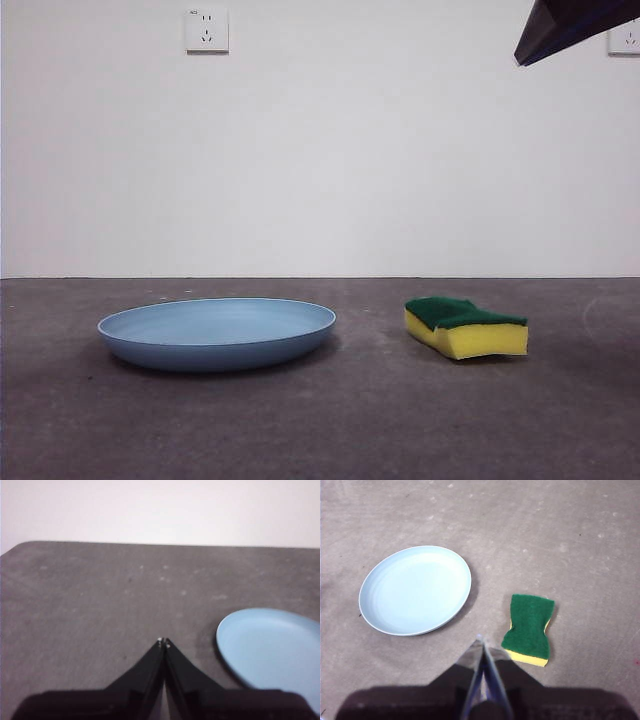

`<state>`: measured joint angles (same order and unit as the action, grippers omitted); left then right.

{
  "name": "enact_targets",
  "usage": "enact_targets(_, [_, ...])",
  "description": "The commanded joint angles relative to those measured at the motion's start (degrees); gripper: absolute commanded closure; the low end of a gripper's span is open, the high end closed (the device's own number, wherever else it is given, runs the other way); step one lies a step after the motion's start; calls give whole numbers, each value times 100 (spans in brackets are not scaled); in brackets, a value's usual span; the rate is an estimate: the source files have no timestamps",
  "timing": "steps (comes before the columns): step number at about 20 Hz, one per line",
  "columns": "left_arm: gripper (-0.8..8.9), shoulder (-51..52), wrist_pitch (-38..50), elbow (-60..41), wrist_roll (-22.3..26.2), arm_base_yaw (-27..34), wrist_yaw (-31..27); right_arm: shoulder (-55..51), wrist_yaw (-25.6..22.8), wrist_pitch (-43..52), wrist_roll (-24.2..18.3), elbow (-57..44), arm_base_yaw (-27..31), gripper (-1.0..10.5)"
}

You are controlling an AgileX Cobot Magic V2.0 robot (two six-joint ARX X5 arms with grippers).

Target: Pick up the plate,pick up the cloth,clean the plate with the cloth

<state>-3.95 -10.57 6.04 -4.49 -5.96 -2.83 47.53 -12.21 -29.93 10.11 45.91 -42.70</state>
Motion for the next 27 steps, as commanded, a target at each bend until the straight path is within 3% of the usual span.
enact_targets(1, [817,208,120,-323,87,81,-9,2,-13,52,55,-11,-4,946])
enact_targets(24, [816,385,-22,-564,151,98,4,2,-15,52,55,-11,-4,946])
enact_targets(25, [816,385,-22,-564,151,98,4,2,-20,48,-20,-11,-4,946])
enact_targets(27, [816,385,-22,-564,151,98,4,-68,-181,11,-706,-11,0,946])
